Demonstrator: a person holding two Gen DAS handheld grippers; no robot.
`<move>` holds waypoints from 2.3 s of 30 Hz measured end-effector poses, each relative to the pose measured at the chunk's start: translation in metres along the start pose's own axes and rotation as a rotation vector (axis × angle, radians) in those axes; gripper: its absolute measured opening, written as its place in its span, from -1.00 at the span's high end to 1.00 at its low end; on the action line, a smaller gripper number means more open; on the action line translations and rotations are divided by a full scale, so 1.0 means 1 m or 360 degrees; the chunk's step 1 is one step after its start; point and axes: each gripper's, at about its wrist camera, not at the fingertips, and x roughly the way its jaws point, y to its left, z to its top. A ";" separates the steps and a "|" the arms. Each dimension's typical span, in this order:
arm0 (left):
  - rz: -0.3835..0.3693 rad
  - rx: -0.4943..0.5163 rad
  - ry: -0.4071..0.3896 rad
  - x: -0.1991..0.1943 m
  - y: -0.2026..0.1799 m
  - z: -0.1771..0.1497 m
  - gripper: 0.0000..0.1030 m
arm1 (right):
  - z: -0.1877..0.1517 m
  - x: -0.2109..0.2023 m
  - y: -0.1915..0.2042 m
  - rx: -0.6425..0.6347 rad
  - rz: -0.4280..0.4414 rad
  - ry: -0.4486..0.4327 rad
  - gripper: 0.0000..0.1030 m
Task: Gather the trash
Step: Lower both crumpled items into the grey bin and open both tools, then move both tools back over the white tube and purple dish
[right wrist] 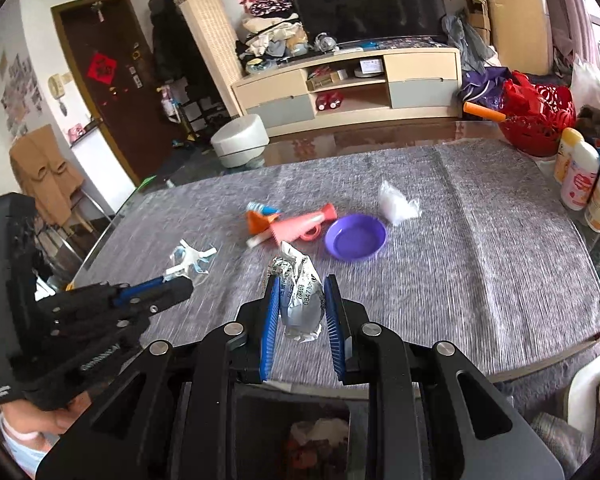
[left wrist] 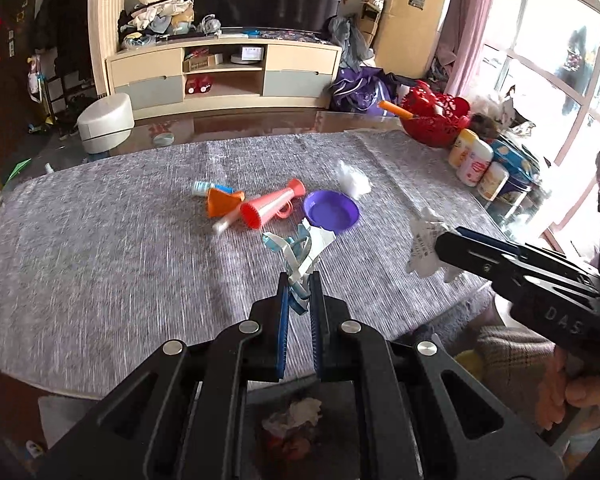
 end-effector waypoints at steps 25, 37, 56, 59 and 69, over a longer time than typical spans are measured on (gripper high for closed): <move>-0.0058 -0.0150 0.0353 0.023 0.007 -0.174 0.84 | -0.144 0.044 0.008 0.0051 -0.0015 0.0401 0.54; -0.0090 -0.0216 0.0495 0.051 0.015 -0.200 0.83 | -0.171 0.069 0.007 0.0043 -0.0029 0.0540 0.53; -0.0025 -0.0172 0.0468 0.049 0.020 -0.194 0.18 | -0.161 0.072 -0.010 0.0181 -0.0032 0.0553 -0.23; -0.0012 -0.0179 0.0419 0.039 0.020 -0.183 0.00 | -0.151 0.064 -0.014 0.0212 -0.0045 0.0518 -0.42; 0.0085 -0.0175 0.0181 0.005 0.030 -0.113 -0.26 | -0.068 0.021 -0.017 0.0178 -0.0099 0.0203 -0.80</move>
